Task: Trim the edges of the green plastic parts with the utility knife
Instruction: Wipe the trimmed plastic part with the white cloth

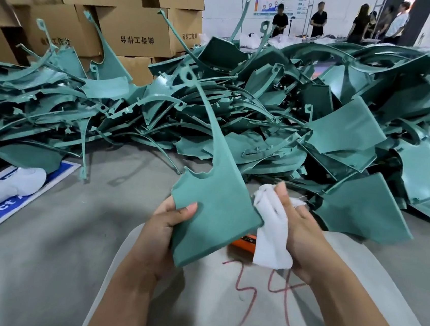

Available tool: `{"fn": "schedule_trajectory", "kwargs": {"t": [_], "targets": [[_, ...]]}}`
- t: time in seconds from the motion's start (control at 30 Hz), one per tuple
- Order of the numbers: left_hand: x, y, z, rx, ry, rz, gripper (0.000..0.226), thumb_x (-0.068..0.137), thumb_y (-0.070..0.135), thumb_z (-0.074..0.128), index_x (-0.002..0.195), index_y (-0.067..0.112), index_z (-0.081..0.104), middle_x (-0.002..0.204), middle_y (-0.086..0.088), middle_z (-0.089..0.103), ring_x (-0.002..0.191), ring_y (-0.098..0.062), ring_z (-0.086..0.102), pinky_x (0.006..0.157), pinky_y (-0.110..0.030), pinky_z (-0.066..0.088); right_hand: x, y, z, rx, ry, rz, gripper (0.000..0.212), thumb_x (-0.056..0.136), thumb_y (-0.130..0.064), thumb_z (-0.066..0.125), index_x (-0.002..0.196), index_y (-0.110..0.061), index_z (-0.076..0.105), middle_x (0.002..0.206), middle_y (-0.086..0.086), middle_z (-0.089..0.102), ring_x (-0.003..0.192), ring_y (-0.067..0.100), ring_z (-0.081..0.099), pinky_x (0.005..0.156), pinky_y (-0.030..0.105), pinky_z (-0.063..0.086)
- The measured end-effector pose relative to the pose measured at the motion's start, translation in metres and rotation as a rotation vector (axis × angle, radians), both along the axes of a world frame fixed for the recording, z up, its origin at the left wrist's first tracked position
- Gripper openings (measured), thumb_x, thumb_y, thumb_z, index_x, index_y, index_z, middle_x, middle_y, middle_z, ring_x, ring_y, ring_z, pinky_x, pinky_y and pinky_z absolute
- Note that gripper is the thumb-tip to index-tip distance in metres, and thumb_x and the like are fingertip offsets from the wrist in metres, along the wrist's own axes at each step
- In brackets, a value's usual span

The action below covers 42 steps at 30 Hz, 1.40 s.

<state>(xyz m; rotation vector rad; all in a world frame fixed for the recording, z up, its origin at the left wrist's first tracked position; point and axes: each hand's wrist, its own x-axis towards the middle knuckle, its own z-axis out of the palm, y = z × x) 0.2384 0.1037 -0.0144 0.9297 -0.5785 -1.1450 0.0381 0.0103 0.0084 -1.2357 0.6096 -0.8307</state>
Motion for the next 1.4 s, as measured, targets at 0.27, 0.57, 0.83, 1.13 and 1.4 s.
{"fn": "schedule_trajectory", "kwargs": {"t": [0.27, 0.57, 0.83, 1.13, 1.4], "targets": [[-0.004, -0.008, 0.002, -0.077, 0.019, 0.156, 0.035, 0.086, 0.026, 0.07, 0.111, 0.002, 0.072, 0.117, -0.018, 0.074, 0.101, -0.03, 0.073, 0.078, -0.036, 0.061, 0.007, 0.007, -0.005, -0.161, -0.043, 0.044, 0.023, 0.091, -0.029, 0.072, 0.077, -0.012, 0.067, 0.074, 0.01, 0.065, 0.064, 0.022, 0.061, 0.062, 0.035, 0.055], [-0.049, -0.022, -0.005, -0.126, -0.014, 0.188, 0.049, 0.091, 0.03, 0.07, 0.136, 0.012, 0.061, 0.134, -0.014, 0.067, 0.12, -0.031, 0.067, 0.097, -0.041, 0.057, 0.041, 0.028, -0.017, -0.081, -0.22, -0.109, 0.008, 0.091, -0.027, 0.071, 0.085, -0.027, 0.077, 0.088, 0.002, 0.076, 0.081, 0.018, 0.071, 0.075, 0.032, 0.057], [-0.036, -0.023, -0.008, -0.051, -0.295, 0.079, 0.043, 0.077, 0.037, 0.085, 0.117, 0.025, 0.072, 0.104, -0.01, 0.076, 0.074, -0.025, 0.064, 0.054, -0.033, 0.048, 0.023, 0.001, -0.023, -0.043, -0.246, -0.302, 0.027, 0.088, -0.033, 0.077, 0.091, -0.008, 0.069, 0.102, 0.031, 0.071, 0.09, 0.033, 0.07, 0.085, 0.047, 0.058], [-0.017, -0.006, -0.004, 0.125, -0.326, -0.048, 0.053, 0.054, 0.039, 0.09, 0.105, 0.034, 0.077, 0.109, -0.006, 0.078, 0.086, -0.02, 0.073, 0.064, -0.031, 0.05, -0.006, -0.027, -0.017, -0.28, -0.24, -0.552, 0.034, 0.088, -0.042, 0.077, 0.072, -0.02, 0.057, 0.07, 0.0, 0.057, 0.067, 0.014, 0.052, 0.059, 0.027, 0.047], [0.012, 0.01, -0.013, 0.152, -0.296, -0.089, 0.06, 0.052, 0.02, 0.093, 0.111, 0.02, 0.078, 0.118, -0.014, 0.075, 0.105, -0.03, 0.074, 0.08, -0.043, 0.063, -0.038, -0.053, -0.008, -0.143, -0.346, -0.688, 0.018, 0.082, -0.041, 0.081, 0.074, -0.027, 0.074, 0.074, -0.008, 0.07, 0.069, 0.009, 0.064, 0.063, 0.025, 0.054]]}}
